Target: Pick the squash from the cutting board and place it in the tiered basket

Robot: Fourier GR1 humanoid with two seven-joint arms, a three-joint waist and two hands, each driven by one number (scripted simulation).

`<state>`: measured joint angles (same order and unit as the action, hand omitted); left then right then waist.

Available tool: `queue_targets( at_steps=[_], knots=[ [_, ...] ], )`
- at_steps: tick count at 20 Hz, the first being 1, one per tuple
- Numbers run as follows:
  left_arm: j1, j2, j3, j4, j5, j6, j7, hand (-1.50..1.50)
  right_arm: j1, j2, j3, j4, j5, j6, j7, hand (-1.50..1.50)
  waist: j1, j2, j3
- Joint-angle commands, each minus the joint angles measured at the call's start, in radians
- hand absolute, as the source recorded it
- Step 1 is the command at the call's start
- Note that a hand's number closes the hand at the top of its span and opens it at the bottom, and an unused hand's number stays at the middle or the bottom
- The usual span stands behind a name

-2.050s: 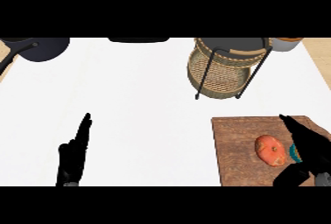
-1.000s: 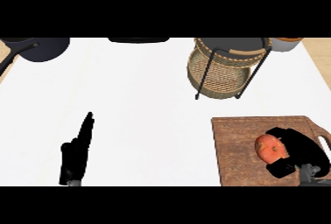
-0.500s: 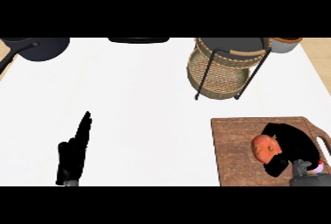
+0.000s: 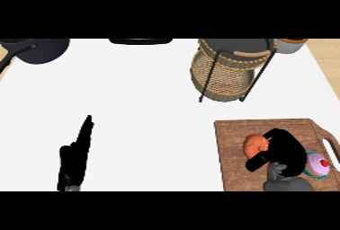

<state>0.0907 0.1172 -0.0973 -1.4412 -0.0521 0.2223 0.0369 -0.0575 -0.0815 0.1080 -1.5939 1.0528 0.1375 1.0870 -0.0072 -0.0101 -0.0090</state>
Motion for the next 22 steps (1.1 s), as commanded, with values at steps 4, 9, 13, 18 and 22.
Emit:
queue_targets(
  at_steps=[4, 9, 13, 18, 22],
  knots=[
    [0.022, -0.007, -0.017, 0.013, 0.005, -0.020, -0.001, 0.00, -0.092, 0.079, 0.044, -0.107, 0.154, -0.230, 0.388, 1.50, 0.016, -0.005, 0.003],
    [0.008, 0.010, -0.002, 0.023, -0.001, -0.015, 0.018, 0.00, -0.198, 0.081, 0.015, -0.243, 0.323, -0.252, 0.399, 1.50, -0.002, -0.017, -0.001],
    [0.015, -0.003, -0.008, 0.027, -0.007, -0.006, -0.002, 0.00, -0.297, 0.081, 0.042, -0.291, 0.516, -0.177, 0.400, 1.50, 0.019, -0.013, -0.005],
    [0.005, 0.009, 0.001, 0.020, 0.008, -0.025, 0.020, 0.00, -0.398, 0.081, 0.063, -0.307, 0.669, -0.018, 0.400, 1.50, 0.034, -0.011, -0.002],
    [-0.016, 0.000, -0.014, 0.024, -0.003, -0.025, 0.010, 0.00, -0.515, 0.081, 0.026, -0.299, 0.726, 0.057, 0.400, 1.50, 0.046, -0.006, -0.001]
  ],
)
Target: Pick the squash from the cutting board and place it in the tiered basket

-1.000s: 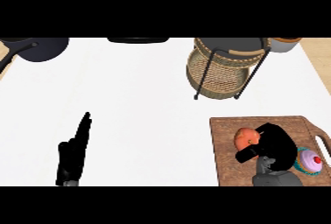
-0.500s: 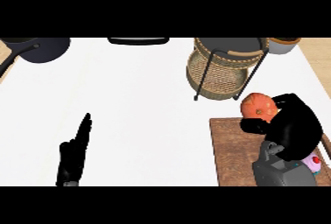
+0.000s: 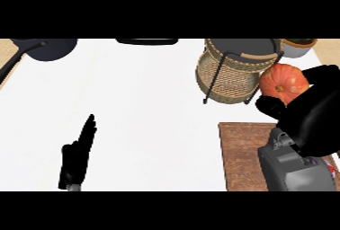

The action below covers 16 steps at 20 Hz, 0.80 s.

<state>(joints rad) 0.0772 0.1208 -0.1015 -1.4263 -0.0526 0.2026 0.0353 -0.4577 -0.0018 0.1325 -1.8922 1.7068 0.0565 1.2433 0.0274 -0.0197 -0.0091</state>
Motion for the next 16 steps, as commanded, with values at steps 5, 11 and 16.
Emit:
queue_targets(
  at_steps=[5, 11, 16],
  knots=[
    [-0.008, -0.003, -0.016, 0.029, -0.003, -0.018, 0.008, 0.00, -0.249, 0.002, -0.067, 0.051, 0.127, 0.230, 0.244, 1.50, 0.029, 0.014, 0.001],
    [-0.024, 0.008, -0.014, 0.019, 0.000, -0.033, 0.010, 0.00, -0.409, 0.002, -0.194, 0.147, 0.158, 0.286, 0.244, 1.50, 0.045, 0.022, 0.005],
    [-0.023, -0.008, -0.022, 0.018, -0.006, -0.022, 0.016, 0.00, -0.528, 0.002, -0.294, 0.260, 0.139, 0.290, 0.244, 1.50, 0.044, 0.026, 0.007]
  ],
)
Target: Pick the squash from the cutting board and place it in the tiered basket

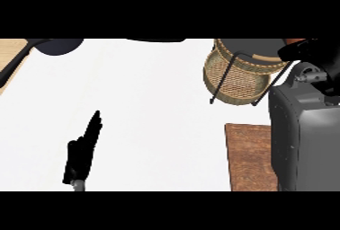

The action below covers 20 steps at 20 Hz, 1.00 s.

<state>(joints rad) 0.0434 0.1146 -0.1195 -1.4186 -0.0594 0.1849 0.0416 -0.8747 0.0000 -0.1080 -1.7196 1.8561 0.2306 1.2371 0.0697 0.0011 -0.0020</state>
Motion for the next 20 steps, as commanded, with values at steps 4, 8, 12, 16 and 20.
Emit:
queue_targets(
  at_steps=[4, 8, 12, 16, 20],
  knots=[
    [-0.014, -0.018, -0.004, 0.045, -0.008, 0.009, 0.010, 0.00, -0.154, 0.000, -0.075, 0.172, -0.058, 0.106, 0.250, 1.50, -0.008, 0.007, 0.000],
    [0.005, -0.013, 0.003, 0.021, -0.002, 0.007, 0.001, 0.00, -0.215, 0.000, -0.142, 0.301, -0.087, 0.054, 0.250, 1.50, -0.003, 0.009, 0.000],
    [0.059, 0.013, 0.005, -0.026, 0.011, -0.018, 0.003, 0.00, -0.149, 0.000, -0.172, 0.370, -0.093, -0.051, 0.250, 1.50, -0.009, 0.007, 0.002],
    [0.020, -0.012, -0.002, 0.009, 0.002, -0.005, -0.007, 0.00, -0.139, 0.000, -0.221, 0.438, -0.099, -0.150, 0.250, 1.50, -0.006, 0.011, 0.002],
    [0.000, -0.017, 0.012, -0.018, -0.005, 0.023, 0.022, 0.00, -0.150, 0.000, -0.277, 0.492, -0.121, -0.249, 0.227, 1.50, -0.024, 0.009, 0.003]
  ],
)
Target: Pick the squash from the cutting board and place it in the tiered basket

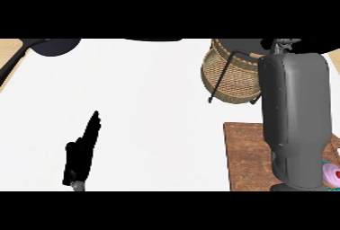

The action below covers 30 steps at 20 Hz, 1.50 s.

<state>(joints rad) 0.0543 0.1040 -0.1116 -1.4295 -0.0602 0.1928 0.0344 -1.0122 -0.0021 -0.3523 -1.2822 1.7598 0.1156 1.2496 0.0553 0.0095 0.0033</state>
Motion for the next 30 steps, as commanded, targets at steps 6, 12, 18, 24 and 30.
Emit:
queue_targets(
  at_steps=[6, 12, 18, 24, 30],
  knots=[
    [0.015, -0.016, -0.016, 0.010, 0.009, -0.016, 0.004, 0.00, 0.034, 0.002, -0.105, -0.006, -0.153, -0.379, 0.180, -1.50, 0.018, 0.008, -0.001],
    [0.007, -0.004, -0.007, 0.010, 0.001, -0.012, 0.012, 0.00, 0.045, 0.002, -0.102, -0.079, -0.186, -0.575, 0.092, -1.50, 0.007, 0.001, -0.002],
    [0.035, -0.012, -0.002, 0.020, -0.004, 0.002, -0.011, 0.00, 0.063, 0.002, -0.078, -0.141, -0.010, -0.725, 0.090, -1.50, -0.006, -0.003, -0.005],
    [0.023, 0.001, 0.017, 0.038, -0.004, 0.004, 0.004, 0.00, 0.116, 0.002, -0.079, -0.354, 0.215, -0.622, 0.195, -1.50, -0.040, -0.021, -0.007],
    [0.014, 0.001, 0.040, 0.055, 0.003, 0.018, 0.008, 0.00, 0.175, 0.002, 0.007, -0.624, 0.284, -0.469, 0.222, -1.50, -0.058, -0.033, -0.007]
  ],
)
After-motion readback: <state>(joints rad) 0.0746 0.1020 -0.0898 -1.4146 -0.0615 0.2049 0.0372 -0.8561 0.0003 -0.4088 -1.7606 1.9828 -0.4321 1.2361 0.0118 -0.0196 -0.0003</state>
